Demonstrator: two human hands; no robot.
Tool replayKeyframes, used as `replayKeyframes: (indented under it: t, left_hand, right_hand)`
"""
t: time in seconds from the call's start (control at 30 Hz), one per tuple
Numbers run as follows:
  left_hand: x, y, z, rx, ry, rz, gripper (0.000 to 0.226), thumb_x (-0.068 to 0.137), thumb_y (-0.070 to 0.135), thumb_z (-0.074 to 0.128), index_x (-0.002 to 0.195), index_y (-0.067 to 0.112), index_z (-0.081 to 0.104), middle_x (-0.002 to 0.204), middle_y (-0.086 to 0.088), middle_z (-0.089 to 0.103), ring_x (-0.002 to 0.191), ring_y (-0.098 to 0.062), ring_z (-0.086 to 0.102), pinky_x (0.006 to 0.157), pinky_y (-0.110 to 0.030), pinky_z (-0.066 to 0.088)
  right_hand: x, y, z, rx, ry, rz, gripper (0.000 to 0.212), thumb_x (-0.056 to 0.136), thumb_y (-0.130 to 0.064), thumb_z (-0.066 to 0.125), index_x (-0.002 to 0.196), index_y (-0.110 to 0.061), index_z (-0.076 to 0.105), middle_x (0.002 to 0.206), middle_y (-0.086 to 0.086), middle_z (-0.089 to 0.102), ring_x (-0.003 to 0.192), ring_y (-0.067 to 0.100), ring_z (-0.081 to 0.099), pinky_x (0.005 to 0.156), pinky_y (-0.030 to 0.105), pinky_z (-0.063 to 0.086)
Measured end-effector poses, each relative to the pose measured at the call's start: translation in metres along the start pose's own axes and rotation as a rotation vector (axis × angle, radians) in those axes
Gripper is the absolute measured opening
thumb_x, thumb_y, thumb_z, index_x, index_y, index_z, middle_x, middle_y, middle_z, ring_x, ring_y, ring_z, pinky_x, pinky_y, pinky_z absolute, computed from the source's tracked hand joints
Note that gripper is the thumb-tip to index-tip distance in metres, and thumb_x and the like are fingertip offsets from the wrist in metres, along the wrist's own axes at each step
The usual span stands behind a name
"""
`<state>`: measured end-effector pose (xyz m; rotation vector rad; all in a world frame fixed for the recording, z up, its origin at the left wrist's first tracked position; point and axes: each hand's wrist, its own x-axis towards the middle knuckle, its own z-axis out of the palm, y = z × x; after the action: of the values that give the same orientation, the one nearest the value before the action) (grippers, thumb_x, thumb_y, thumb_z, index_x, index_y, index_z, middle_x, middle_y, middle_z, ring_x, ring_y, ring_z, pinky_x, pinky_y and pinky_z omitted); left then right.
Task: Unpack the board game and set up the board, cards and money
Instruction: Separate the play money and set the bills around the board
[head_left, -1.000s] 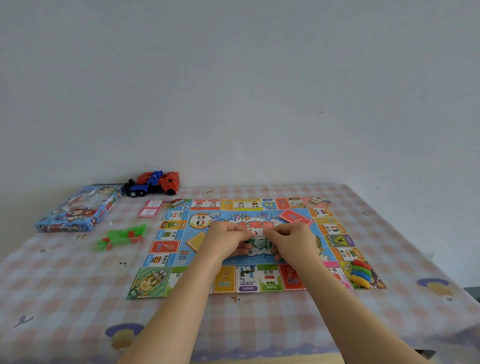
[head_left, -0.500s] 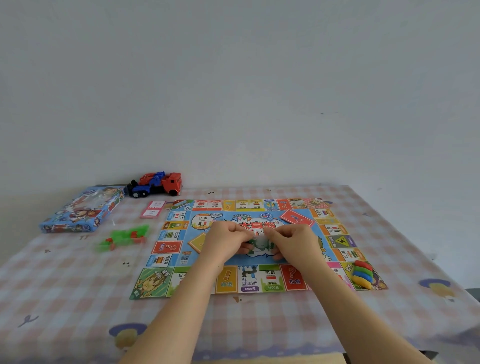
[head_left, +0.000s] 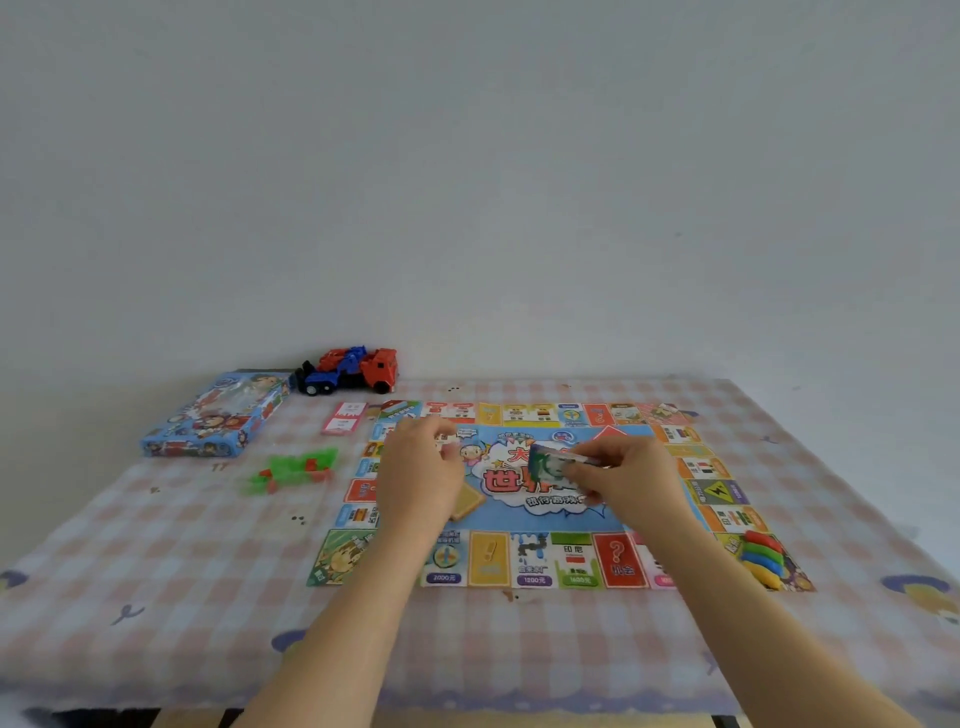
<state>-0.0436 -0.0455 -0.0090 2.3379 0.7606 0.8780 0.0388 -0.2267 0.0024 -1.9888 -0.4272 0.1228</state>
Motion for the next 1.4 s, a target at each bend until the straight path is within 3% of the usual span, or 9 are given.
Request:
replayKeyframes:
  t: [0.17,0.3,0.6,0.73,0.83,1.0,1.2,1.3,1.4]
  left_hand:
    - [0.002,-0.041,-0.015,0.318,-0.192,-0.011,0.043,0.094,0.010,0.044,0.137,0.013,0.044,0.142,-0.004,0.041,0.130,-0.021,0.038,0.107,-0.033,0.032]
    - [-0.005,-0.048,-0.025,0.398,-0.289,-0.008,0.038,0.096,0.021,0.044,0.133,0.012,0.047,0.142,-0.002,0.042,0.129,-0.020,0.039,0.105,-0.031,0.032]
    - [-0.007,-0.052,-0.028,0.383,-0.288,-0.016,0.034,0.097,0.021,0.044,0.130,0.013,0.050,0.137,-0.002,0.046,0.122,-0.020,0.045,0.098,-0.031,0.039]
    - [-0.004,-0.050,-0.025,0.252,-0.153,-0.007,0.037,0.098,0.018,0.042,0.134,0.013,0.048,0.141,-0.001,0.043,0.128,-0.018,0.041,0.103,-0.032,0.036]
    - [-0.001,-0.029,-0.029,-0.076,-0.076,-0.009,0.032,0.098,0.021,0.046,0.128,0.016,0.057,0.130,0.002,0.055,0.117,-0.014,0.052,0.094,-0.028,0.042]
    - [0.004,0.013,-0.031,-0.741,-0.439,-0.209,0.018,0.090,0.034,0.061,0.103,0.023,0.067,0.102,0.004,0.069,0.091,-0.009,0.065,0.075,-0.023,0.052]
    - [0.008,0.033,-0.014,-0.737,-0.410,-0.162,0.017,0.088,0.022,0.066,0.101,0.013,0.068,0.091,-0.001,0.071,0.077,-0.009,0.066,0.073,-0.026,0.052]
    - [0.015,0.038,-0.011,-0.712,-0.411,-0.173,0.011,0.089,0.015,0.064,0.098,0.010,0.067,0.089,-0.004,0.070,0.073,-0.009,0.066,0.067,-0.023,0.053]
    - [0.024,0.039,-0.009,-0.717,-0.421,-0.203,0.005,0.089,0.010,0.062,0.093,0.012,0.066,0.092,-0.006,0.071,0.072,-0.012,0.068,0.069,-0.026,0.056]
  right_hand:
    - [0.001,-0.015,0.015,0.045,-0.003,-0.034,0.007,0.083,-0.012,0.072,0.089,-0.015,0.072,0.060,0.006,0.068,0.046,0.011,0.056,0.043,0.018,0.044]
    - [-0.001,-0.022,0.028,0.064,-0.029,-0.045,0.005,0.083,-0.011,0.072,0.088,-0.013,0.072,0.061,0.004,0.068,0.047,0.012,0.058,0.044,0.018,0.047]
    - [-0.006,-0.032,0.035,0.061,-0.033,-0.031,0.005,0.084,-0.012,0.071,0.087,-0.016,0.071,0.066,0.005,0.068,0.047,0.011,0.057,0.041,0.015,0.044]
    - [-0.003,-0.035,0.037,0.154,-0.039,0.025,0.007,0.081,-0.011,0.073,0.088,-0.013,0.072,0.066,0.005,0.068,0.047,0.011,0.056,0.043,0.018,0.047]
    - [-0.002,-0.040,0.035,0.387,-0.039,0.153,0.012,0.078,-0.009,0.076,0.089,-0.010,0.071,0.068,0.006,0.067,0.049,0.010,0.052,0.042,0.018,0.044]
    - [0.005,-0.047,0.035,0.686,-0.085,0.444,0.015,0.076,-0.011,0.078,0.084,-0.009,0.066,0.072,0.003,0.058,0.054,0.009,0.042,0.033,0.014,0.035]
    - [0.011,-0.045,0.033,0.779,-0.142,0.477,0.011,0.079,-0.011,0.075,0.080,-0.007,0.065,0.066,0.001,0.052,0.052,0.007,0.039,0.032,0.013,0.034]
    - [0.014,-0.043,0.029,0.676,-0.124,0.372,0.011,0.078,-0.016,0.076,0.084,-0.009,0.069,0.066,0.001,0.061,0.055,0.009,0.046,0.039,0.015,0.039]
    - [0.019,-0.043,0.019,0.524,-0.062,0.219,0.013,0.080,-0.027,0.075,0.089,-0.017,0.071,0.084,0.002,0.069,0.067,0.012,0.056,0.051,0.023,0.043]
